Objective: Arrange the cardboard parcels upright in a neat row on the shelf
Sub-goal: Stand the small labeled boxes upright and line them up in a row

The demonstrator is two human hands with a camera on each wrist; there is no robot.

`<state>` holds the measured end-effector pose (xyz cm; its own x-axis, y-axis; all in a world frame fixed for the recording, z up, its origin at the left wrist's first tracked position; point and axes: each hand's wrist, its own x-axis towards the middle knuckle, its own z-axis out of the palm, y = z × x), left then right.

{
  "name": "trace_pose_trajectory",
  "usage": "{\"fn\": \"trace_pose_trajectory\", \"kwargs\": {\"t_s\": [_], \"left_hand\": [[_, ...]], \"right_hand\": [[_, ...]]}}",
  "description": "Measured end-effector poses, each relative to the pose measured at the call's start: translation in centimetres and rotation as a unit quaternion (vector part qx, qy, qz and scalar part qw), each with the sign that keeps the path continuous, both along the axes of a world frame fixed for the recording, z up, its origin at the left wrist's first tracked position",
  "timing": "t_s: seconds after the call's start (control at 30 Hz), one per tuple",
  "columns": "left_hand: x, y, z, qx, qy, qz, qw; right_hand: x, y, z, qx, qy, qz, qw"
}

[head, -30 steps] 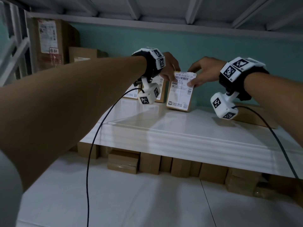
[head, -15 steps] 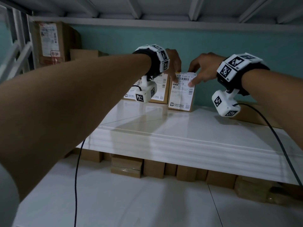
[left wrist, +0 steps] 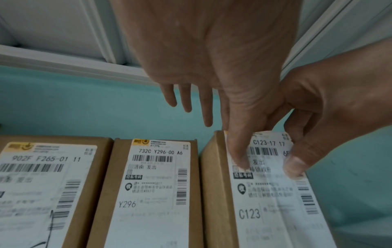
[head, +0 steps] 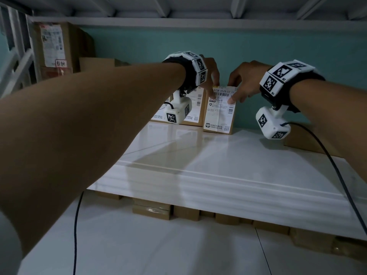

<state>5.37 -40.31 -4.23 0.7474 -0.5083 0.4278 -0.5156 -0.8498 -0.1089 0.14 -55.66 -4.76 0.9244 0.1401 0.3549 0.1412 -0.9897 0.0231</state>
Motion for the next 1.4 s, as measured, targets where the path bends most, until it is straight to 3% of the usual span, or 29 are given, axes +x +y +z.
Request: {"fn": "trace_pose_trajectory", "kwargs": {"t_s": [1.4], "left_hand": [[8.2,-2.1,0.0,-0.006,-0.04,-0.004,0.999]], "right_hand": [[6.4,-1.2,-0.1,-0.001,-0.007,-0.019,1.0]]}}
